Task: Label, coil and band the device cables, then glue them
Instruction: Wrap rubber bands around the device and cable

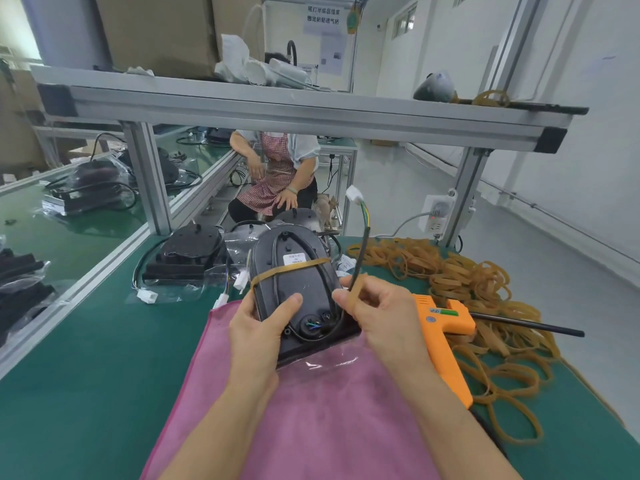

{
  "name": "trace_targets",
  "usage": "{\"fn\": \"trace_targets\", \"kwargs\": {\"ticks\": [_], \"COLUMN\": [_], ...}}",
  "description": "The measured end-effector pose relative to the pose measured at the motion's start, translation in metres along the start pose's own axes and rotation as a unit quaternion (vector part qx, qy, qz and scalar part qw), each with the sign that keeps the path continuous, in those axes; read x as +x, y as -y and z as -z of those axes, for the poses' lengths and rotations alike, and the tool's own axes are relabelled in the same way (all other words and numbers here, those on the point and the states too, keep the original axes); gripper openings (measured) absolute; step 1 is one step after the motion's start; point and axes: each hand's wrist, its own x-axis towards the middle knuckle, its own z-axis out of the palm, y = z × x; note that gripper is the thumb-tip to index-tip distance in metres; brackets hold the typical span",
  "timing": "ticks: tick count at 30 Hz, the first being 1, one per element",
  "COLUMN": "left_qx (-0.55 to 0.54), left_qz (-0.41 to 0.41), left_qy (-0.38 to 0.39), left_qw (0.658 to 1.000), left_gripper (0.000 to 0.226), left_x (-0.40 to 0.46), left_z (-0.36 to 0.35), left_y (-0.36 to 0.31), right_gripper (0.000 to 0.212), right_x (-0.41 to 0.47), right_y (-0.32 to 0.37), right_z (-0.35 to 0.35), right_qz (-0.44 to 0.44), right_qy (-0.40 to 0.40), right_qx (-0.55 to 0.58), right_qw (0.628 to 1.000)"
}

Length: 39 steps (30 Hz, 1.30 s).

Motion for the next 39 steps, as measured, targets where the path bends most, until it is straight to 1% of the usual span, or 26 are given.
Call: {"fn": "trace_targets", "kwargs": {"ticks": [3, 5, 7, 8, 9, 11, 12, 14, 15, 16, 18, 20, 22, 25, 26, 28, 30, 31, 34, 36, 37, 38, 39], "left_qx": [0.009, 0.011, 0.002, -0.002, -0.005, -0.001, 0.007, 0.022, 0.024, 0.025, 0.046, 0.118, 0.189, 0.212, 0.224, 0.279, 0.347, 0.371, 0.395, 0.395, 0.391, 0.381, 0.368], "left_qz": [-0.001, 0.006, 0.019, 0.027, 0.033, 0.037, 0.038, 0.048, 0.057, 0.065, 0.069, 0.043, -0.004, -0.034, -0.052, -0.095, -0.128, -0.132, -0.102, -0.088, -0.086, -0.091, -0.106], "left_qy": [0.026, 0.045, 0.054, 0.058, 0.064, 0.078, 0.087, 0.103, 0.112, 0.123, 0.151, 0.193, 0.217, 0.220, 0.215, 0.193, 0.156, 0.142, 0.132, 0.139, 0.145, 0.152, 0.165], "left_qw": [1.000, 0.999, 0.998, 0.998, 0.997, 0.996, 0.996, 0.993, 0.992, 0.990, 0.985, 0.973, 0.958, 0.952, 0.949, 0.936, 0.916, 0.908, 0.904, 0.904, 0.905, 0.907, 0.909], "left_gripper": [0.029, 0.029, 0.029, 0.029, 0.030, 0.036, 0.041, 0.046, 0.046, 0.046, 0.052, 0.067, 0.077, 0.086, 0.085, 0.085, 0.093, 0.101, 0.130, 0.145, 0.146, 0.141, 0.130], "left_x": [0.001, 0.002, 0.003, 0.003, 0.004, 0.006, 0.007, 0.007, 0.007, 0.007, 0.007, 0.006, 0.003, -0.001, -0.002, -0.002, -0.002, -0.001, 0.004, 0.004, 0.005, 0.005, 0.006], "left_z": [0.003, 0.005, 0.006, 0.006, 0.007, 0.009, 0.011, 0.012, 0.013, 0.014, 0.015, 0.016, 0.015, 0.013, 0.013, 0.010, 0.007, 0.007, 0.008, 0.009, 0.010, 0.011, 0.011], "left_y": [-0.003, -0.004, -0.004, -0.004, -0.005, -0.008, -0.009, -0.013, -0.014, -0.015, -0.016, -0.016, -0.015, -0.009, -0.008, -0.007, -0.008, -0.007, -0.007, -0.007, -0.005, -0.003, 0.000], "right_gripper": [0.013, 0.017, 0.016, 0.023, 0.026, 0.017, 0.019, 0.050, 0.058, 0.058, 0.046, 0.033, 0.032, 0.027, 0.035, 0.055, 0.069, 0.072, 0.061, 0.056, 0.058, 0.060, 0.062], "right_x": [0.004, 0.007, 0.009, 0.011, 0.012, 0.013, 0.013, 0.011, 0.010, 0.010, 0.009, 0.007, 0.004, 0.002, 0.001, -0.001, -0.001, 0.000, -0.002, -0.003, -0.002, -0.001, -0.001], "right_y": [-0.003, -0.006, -0.007, -0.009, -0.010, -0.013, -0.016, -0.020, -0.020, -0.022, -0.025, -0.029, -0.032, -0.033, -0.033, -0.033, -0.030, -0.030, -0.030, -0.032, -0.033, -0.033, -0.033], "right_z": [0.000, 0.001, 0.002, 0.003, 0.004, 0.006, 0.007, 0.007, 0.006, 0.006, 0.003, 0.000, -0.001, -0.001, -0.001, 0.000, 0.002, 0.004, 0.008, 0.009, 0.008, 0.008, 0.007], "right_qz": [0.001, 0.024, 0.038, 0.026, -0.004, -0.078, -0.106, -0.148, -0.164, -0.176, -0.201, -0.219, -0.230, -0.258, -0.271, -0.295, -0.300, -0.298, -0.293, -0.293, -0.298, -0.307, -0.315], "right_qy": [0.022, 0.045, 0.066, 0.081, 0.102, 0.161, 0.190, 0.217, 0.214, 0.201, 0.173, 0.154, 0.139, 0.126, 0.124, 0.137, 0.166, 0.181, 0.232, 0.247, 0.239, 0.221, 0.200], "right_qx": [-0.021, -0.038, -0.052, -0.051, -0.038, -0.003, 0.000, -0.003, 0.014, 0.033, 0.075, 0.095, 0.105, 0.136, 0.152, 0.174, 0.188, 0.189, 0.176, 0.179, 0.185, 0.194, 0.201], "right_qw": [1.000, 0.998, 0.996, 0.995, 0.994, 0.984, 0.976, 0.965, 0.963, 0.963, 0.961, 0.959, 0.958, 0.948, 0.942, 0.930, 0.920, 0.918, 0.911, 0.906, 0.905, 0.905, 0.906]}}
